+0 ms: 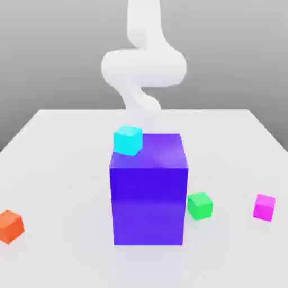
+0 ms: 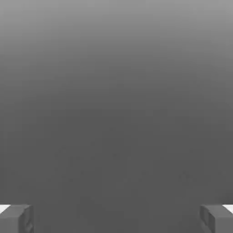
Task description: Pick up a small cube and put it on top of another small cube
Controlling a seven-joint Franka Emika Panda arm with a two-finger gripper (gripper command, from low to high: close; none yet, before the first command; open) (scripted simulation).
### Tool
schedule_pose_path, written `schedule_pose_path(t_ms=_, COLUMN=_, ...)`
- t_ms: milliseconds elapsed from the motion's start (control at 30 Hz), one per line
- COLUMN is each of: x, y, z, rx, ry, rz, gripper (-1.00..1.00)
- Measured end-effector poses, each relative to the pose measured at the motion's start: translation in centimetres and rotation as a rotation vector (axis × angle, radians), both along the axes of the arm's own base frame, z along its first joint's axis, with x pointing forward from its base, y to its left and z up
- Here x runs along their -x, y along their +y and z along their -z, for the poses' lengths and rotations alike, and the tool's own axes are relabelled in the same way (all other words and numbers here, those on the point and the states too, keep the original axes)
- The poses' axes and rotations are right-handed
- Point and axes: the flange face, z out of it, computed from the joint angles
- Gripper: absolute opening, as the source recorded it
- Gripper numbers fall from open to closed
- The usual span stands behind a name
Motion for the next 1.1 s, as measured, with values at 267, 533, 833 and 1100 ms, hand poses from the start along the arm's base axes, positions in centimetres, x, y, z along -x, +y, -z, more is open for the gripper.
schedule_pose_path(t_ms=267, x=-4.7, y=12.7, z=16.3, rx=0.121, ry=0.234, rz=-0.318, gripper=0.0)
schedule_pose_path(t_ms=533, x=0.2, y=23.8, z=33.2, rx=0.261, ry=0.446, rz=-0.648, gripper=0.0)
schedule_pose_path(t_ms=833, x=10.9, y=29.3, z=48.9, rx=0.399, ry=0.631, rz=-0.956, gripper=0.0)
schedule_pose_path(t_ms=1100, x=11.3, y=29.3, z=53.3, rx=0.402, ry=0.636, rz=-0.962, gripper=-1.0)
